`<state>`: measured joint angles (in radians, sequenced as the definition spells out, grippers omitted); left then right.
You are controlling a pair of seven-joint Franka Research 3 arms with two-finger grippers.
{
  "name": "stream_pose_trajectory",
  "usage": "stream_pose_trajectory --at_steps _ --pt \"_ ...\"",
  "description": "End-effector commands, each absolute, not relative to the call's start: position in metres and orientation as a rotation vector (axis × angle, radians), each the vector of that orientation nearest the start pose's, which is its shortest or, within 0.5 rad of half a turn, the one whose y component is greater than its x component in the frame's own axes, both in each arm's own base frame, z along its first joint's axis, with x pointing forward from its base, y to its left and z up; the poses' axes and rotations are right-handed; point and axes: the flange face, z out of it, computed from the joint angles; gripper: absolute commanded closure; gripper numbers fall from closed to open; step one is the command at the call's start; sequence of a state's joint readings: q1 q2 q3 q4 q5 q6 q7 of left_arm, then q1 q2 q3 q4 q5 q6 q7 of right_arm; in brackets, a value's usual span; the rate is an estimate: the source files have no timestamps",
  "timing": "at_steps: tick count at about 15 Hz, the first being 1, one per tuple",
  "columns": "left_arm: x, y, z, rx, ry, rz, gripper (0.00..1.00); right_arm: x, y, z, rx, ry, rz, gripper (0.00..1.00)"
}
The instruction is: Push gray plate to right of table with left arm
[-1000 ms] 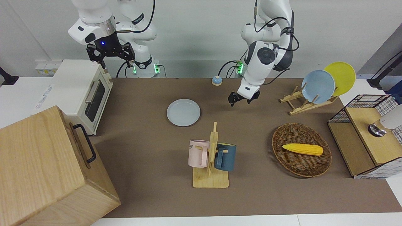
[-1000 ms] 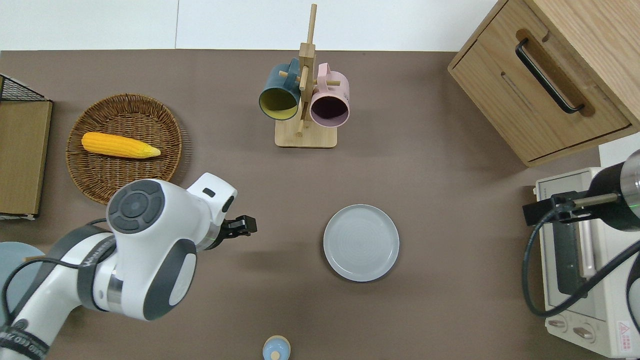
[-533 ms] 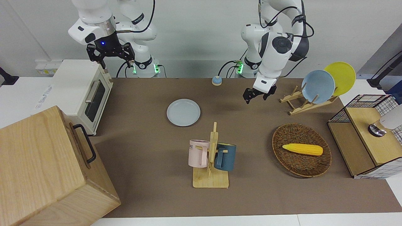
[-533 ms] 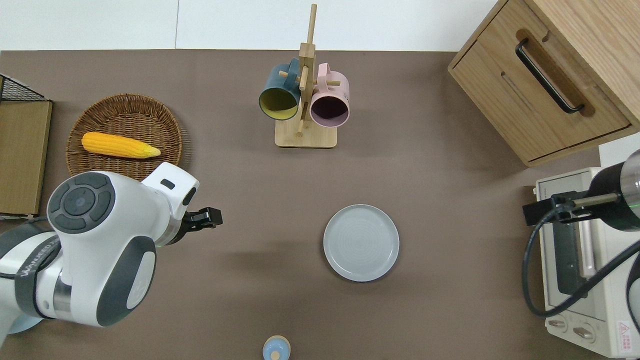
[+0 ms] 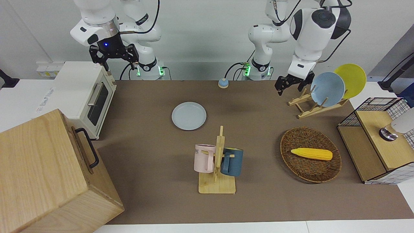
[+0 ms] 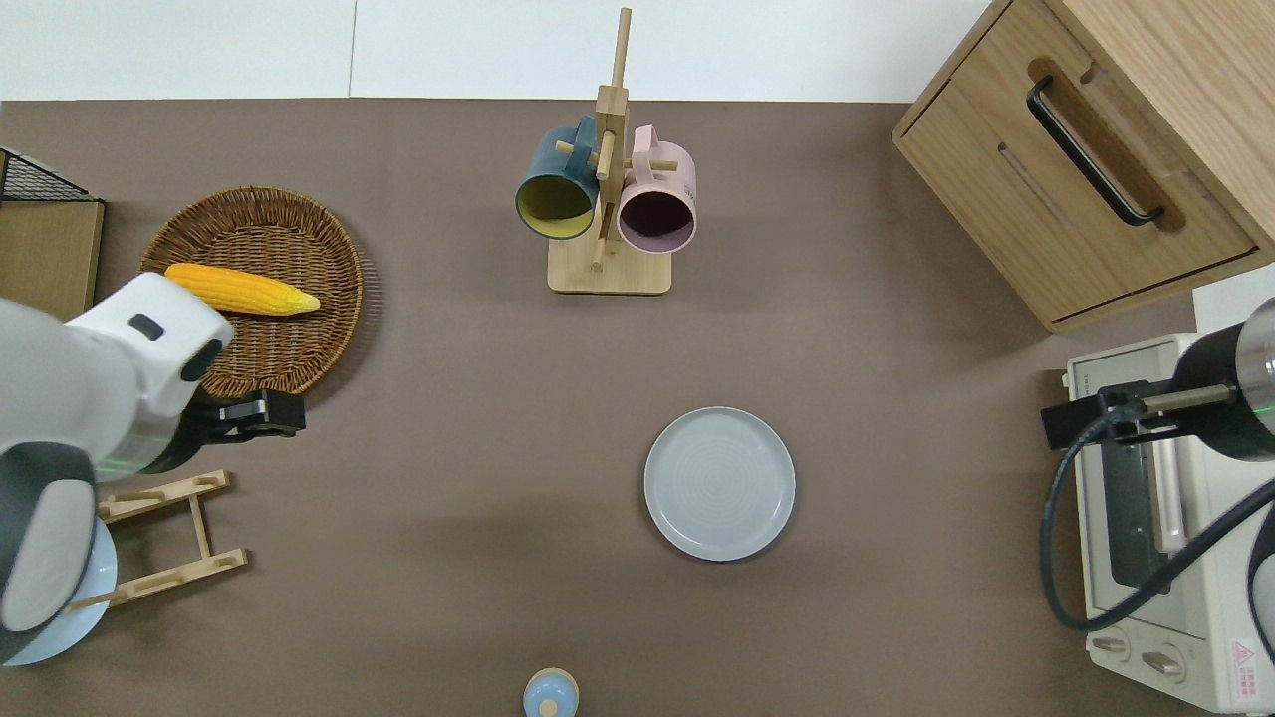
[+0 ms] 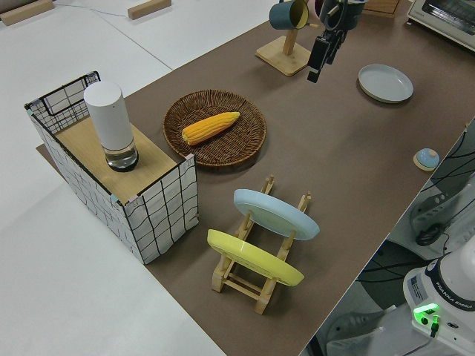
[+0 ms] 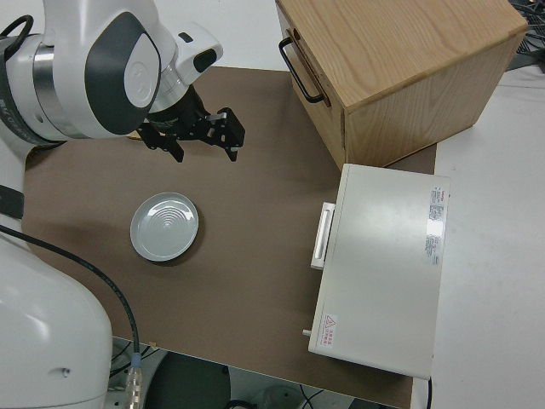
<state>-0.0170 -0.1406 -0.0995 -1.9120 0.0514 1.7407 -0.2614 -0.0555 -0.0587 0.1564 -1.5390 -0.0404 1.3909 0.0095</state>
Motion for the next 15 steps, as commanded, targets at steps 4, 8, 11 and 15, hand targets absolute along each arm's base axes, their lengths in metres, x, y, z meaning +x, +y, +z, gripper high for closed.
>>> stream_pose_trajectory --at_steps 4,8,11,15 --pt "0.491 -0.044 0.601 -3.050 -0.191 -0.006 0.00 0.511 0.050 0.659 -3.188 -0.147 0.137 0.005" --pt "0.492 -0.055 0.615 -3.064 -0.169 -0.042 0.01 0.511 0.050 0.659 -3.188 -0.147 0.137 0.005" --pt "0.492 -0.059 0.614 -3.065 -0.164 -0.040 0.00 0.511 0.050 0.659 -3.188 -0.147 0.137 0.005" --pt "0.492 -0.058 0.614 -3.065 -0.162 -0.042 0.01 0.511 0.050 0.659 -3.188 -0.147 0.137 0.005"
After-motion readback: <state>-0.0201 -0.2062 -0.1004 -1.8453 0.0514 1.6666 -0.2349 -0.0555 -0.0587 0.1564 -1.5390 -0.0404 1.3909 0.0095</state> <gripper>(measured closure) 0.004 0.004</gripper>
